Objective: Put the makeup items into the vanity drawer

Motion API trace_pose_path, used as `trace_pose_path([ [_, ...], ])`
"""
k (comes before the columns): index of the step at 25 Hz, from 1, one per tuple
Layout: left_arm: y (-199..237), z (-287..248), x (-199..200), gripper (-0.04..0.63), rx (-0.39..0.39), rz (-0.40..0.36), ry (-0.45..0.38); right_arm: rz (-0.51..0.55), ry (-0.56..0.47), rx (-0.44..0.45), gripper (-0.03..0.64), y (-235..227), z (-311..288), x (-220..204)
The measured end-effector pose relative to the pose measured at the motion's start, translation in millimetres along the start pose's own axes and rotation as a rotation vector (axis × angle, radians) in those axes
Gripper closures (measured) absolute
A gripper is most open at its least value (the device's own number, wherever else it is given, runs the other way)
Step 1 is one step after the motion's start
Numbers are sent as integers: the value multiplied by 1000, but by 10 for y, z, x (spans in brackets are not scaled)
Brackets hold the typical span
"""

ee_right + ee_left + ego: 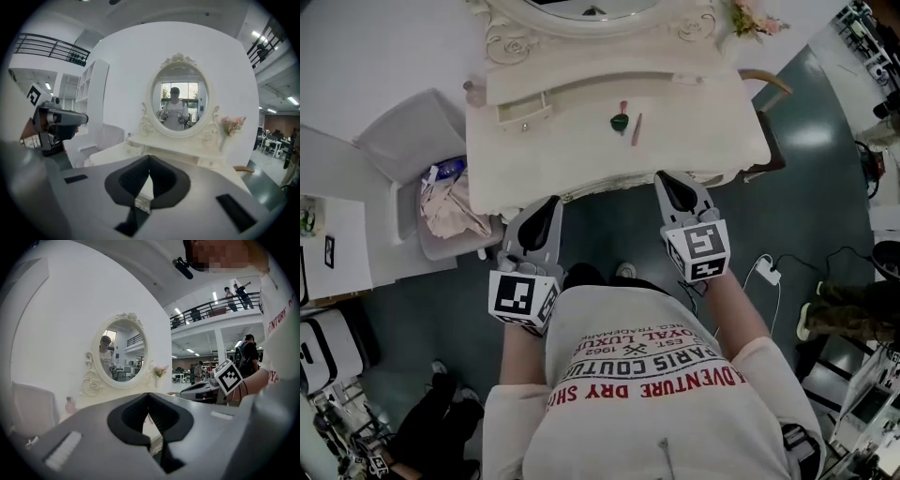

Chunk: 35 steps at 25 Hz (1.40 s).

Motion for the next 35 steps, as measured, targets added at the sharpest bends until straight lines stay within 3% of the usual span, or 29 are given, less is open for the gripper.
trace_pose_path([
  [8,525,-603,-77,586,22,9,21,13,110,71,609,-280,-779,45],
  [15,1050,-1220,-62,586,-27,37,43,-20,220,25,609,-523,-1462,108],
  [23,1547,-1800,-383,586,-55,65,86,-76,375,54,606,-689,-2221,-167],
  [24,1565,-1837,-427,586,-64,75,95,-87,398,52,597,-705,-2275,-223],
  [26,1589,-1901,-511,586,-84,89,116,-104,444,53,490,-732,-2375,-341],
  [35,1649,-2096,-843,586,-158,61,219,-135,568,29,463,-852,-2741,-760],
])
Point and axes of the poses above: the fingertips, and each gripper's own axes: z backward along the fingers, y to its left, x out of its top, the point moved 10 cm from there along z, backward along the fingers, and after that the axes turned 2 degrees about -z, right-handed, at the moved point
